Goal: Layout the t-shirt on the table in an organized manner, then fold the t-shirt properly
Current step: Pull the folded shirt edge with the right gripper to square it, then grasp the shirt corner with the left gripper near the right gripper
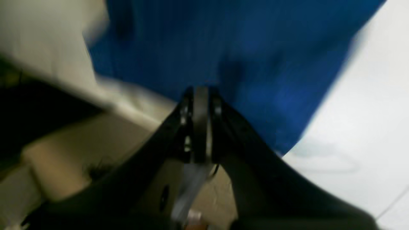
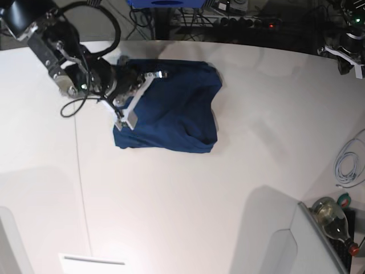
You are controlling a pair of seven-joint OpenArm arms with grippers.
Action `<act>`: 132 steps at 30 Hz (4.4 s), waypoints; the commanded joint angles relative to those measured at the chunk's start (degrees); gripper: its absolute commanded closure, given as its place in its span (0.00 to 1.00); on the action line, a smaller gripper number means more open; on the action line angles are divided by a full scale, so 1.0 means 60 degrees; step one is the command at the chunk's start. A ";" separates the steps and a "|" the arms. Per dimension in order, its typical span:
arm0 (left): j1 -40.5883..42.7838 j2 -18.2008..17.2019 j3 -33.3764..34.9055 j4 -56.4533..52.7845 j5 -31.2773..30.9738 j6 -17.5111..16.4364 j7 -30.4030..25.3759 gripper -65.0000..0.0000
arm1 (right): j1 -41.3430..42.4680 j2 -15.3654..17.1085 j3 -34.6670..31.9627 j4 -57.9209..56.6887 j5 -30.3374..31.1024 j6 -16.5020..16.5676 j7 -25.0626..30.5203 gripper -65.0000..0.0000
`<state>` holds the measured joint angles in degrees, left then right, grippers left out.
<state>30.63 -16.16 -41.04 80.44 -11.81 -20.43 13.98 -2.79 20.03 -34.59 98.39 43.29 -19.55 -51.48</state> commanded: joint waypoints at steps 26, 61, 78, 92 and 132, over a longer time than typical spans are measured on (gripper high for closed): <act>0.0015 -0.0200 -0.0069 0.0138 -0.0031 0.0056 -0.0212 1.00 | -0.1404 0.1108 0.1626 -0.0230 -0.0892 0.0042 0.1101 0.98; -0.0014 -0.0215 -0.0069 0.0124 -0.0031 0.0056 -0.0212 1.00 | -0.1623 0.0639 0.1713 0.0430 -0.0907 -0.0002 0.1174 0.98; -0.0014 -0.0215 -0.0069 0.0050 -0.0031 0.0056 -0.0212 1.00 | -0.2253 0.0273 0.1699 -0.0625 -0.0907 -0.0002 0.0778 0.98; -0.0102 -0.0024 0.2349 0.0651 -0.0134 0.0056 -0.0212 1.00 | -0.2429 0.0317 0.1889 0.0781 -0.0907 -0.1057 0.0778 0.98; -0.5083 0.0811 1.1360 -0.3144 -0.3108 0.0056 -0.0212 0.26 | -0.3616 0.0258 0.4776 0.0400 -0.0892 -0.1042 0.2566 0.98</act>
<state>-0.03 -11.05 26.96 61.93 -31.18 -20.49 9.21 -24.51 20.82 -6.44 99.98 38.13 -25.74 -37.01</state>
